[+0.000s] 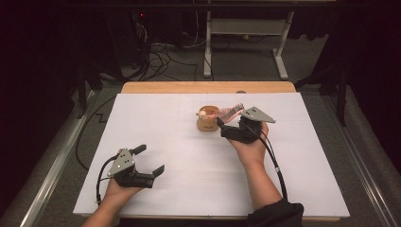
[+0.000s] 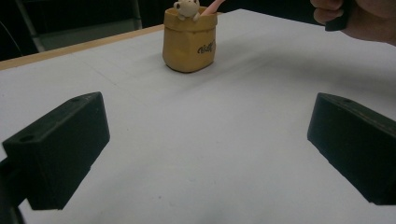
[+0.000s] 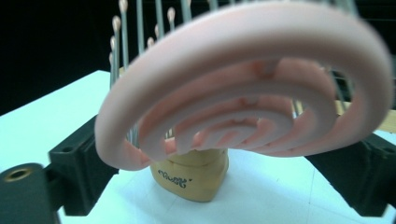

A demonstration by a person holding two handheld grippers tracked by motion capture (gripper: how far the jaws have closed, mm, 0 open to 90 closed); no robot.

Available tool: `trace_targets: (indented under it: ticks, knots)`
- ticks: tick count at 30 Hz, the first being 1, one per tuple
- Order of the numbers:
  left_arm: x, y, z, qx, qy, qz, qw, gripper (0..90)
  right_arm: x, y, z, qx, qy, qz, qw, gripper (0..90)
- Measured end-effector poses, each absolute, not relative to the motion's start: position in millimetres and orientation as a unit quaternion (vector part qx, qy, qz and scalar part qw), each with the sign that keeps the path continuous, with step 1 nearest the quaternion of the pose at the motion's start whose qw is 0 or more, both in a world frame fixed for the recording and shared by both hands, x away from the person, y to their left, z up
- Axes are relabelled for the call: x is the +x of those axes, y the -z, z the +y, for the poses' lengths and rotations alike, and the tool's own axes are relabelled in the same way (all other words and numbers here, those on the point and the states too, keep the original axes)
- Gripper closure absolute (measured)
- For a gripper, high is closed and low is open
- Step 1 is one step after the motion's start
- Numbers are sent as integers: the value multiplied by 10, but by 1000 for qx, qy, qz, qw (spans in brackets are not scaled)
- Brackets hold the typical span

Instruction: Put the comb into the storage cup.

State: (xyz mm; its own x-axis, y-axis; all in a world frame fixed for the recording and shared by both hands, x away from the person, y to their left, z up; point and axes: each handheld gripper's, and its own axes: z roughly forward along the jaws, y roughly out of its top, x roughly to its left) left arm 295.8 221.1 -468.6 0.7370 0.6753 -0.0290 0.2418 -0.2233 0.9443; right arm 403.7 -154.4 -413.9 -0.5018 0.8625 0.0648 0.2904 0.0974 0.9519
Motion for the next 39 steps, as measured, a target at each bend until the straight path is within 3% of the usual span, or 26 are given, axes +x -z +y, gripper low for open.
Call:
trace_targets:
  ticks: [6, 39]
  knots:
    - [2959, 4688, 2209, 756, -200, 303, 544, 0, 4045, 4152, -1542, 421, -520, 691, 274, 6]
    - [2997, 4678, 2275, 747, -192, 318, 552, 0, 3798, 4112, -1658, 403, -511, 707, 278, 1]
